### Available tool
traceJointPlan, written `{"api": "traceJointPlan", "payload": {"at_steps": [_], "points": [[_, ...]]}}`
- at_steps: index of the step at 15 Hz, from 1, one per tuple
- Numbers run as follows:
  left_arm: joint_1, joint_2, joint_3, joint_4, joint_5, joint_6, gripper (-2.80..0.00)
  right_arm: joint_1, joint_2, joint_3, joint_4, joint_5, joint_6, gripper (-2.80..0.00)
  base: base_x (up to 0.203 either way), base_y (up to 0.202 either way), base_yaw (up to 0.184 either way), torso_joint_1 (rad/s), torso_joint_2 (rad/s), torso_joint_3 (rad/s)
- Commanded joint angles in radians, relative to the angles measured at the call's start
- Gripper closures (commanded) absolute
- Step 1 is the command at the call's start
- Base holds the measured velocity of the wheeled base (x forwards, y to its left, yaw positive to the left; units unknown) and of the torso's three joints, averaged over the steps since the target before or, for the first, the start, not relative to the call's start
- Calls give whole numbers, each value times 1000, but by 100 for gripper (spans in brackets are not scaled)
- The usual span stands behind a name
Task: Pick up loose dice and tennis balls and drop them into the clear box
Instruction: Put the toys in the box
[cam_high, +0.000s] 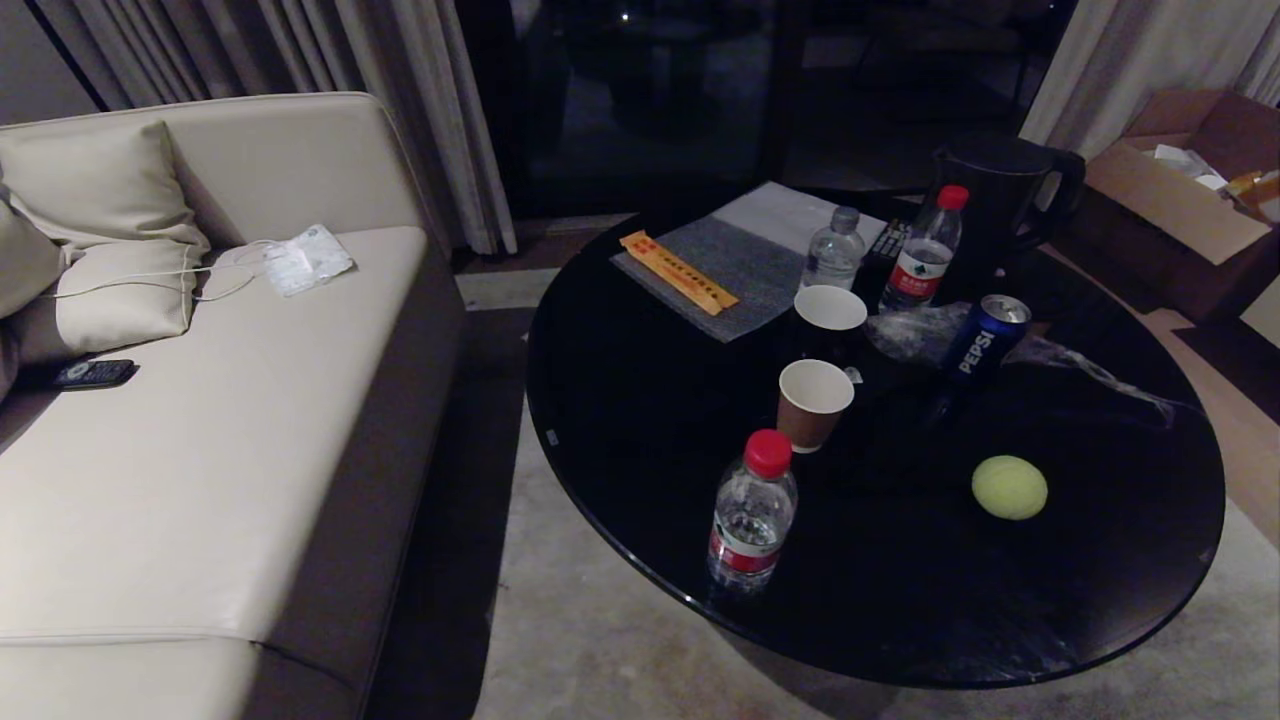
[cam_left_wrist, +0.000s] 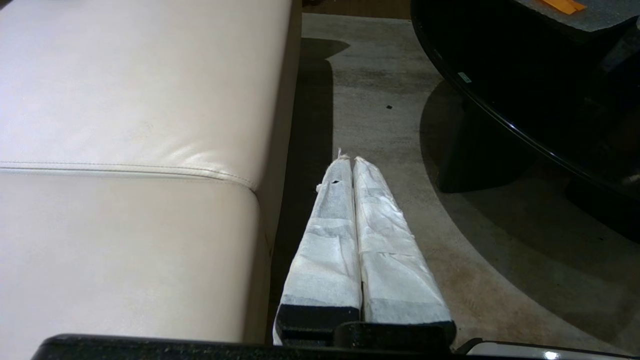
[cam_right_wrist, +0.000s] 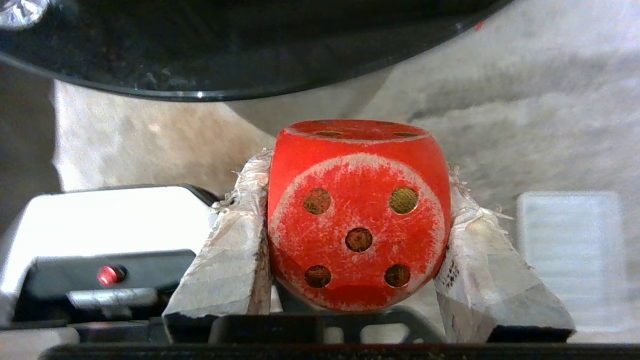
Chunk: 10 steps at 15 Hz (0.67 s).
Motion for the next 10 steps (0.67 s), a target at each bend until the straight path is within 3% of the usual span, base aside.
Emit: {"api": "traceJointPlan", "payload": {"at_steps": [1, 3, 5, 7, 10], "points": [[0, 2, 2, 0, 1, -1, 0, -6, -114, 85, -102, 3, 22, 0, 0, 0, 0, 0, 0, 0], [0, 2, 2, 0, 1, -1, 0, -6, -115, 149, -195, 74, 12, 0, 0, 0, 0, 0, 0, 0], [0, 2, 2, 0, 1, -1, 0, -17, -117, 185, -244, 78, 3, 0, 0, 0, 0, 0, 0, 0], [0, 2, 2, 0, 1, -1, 0, -77, -162, 190, -250, 86, -29, 0, 0, 0, 0, 0, 0, 0], [0, 2, 2, 0, 1, -1, 0, -91, -329, 193, -251, 94, -43, 0, 0, 0, 0, 0, 0, 0]]}}
